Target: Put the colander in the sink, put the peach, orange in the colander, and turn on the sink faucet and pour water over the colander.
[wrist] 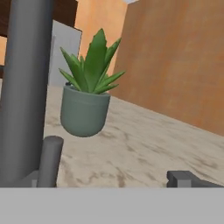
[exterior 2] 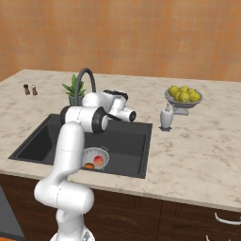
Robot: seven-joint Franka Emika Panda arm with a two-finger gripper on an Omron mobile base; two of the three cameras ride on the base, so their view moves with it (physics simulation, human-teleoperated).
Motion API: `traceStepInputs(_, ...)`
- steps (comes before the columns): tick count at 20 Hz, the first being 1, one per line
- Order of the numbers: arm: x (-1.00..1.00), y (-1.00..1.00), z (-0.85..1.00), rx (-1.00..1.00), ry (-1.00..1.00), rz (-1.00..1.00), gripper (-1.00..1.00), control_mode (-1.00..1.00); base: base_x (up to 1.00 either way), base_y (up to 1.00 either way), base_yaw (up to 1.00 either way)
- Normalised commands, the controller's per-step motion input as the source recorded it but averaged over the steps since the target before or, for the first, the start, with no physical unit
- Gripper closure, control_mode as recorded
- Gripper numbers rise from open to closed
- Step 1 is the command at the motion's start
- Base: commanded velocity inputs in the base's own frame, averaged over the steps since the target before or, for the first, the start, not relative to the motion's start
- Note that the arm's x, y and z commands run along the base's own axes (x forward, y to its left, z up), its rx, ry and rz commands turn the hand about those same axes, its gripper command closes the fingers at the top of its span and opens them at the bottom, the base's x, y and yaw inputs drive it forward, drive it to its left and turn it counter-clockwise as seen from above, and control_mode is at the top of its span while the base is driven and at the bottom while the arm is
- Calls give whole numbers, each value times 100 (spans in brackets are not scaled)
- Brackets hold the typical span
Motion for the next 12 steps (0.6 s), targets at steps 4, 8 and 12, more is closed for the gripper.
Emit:
traceStepInputs(4, 39, 5, 0, 0, 0, 0, -100, -100, 0, 0, 0)
traceStepInputs(8, 32, 4, 0, 0, 0, 0, -100, -100, 0, 0, 0)
traceStepInputs(12, 15, 8, 6, 0, 0, 0, -100, -100, 0, 0, 0)
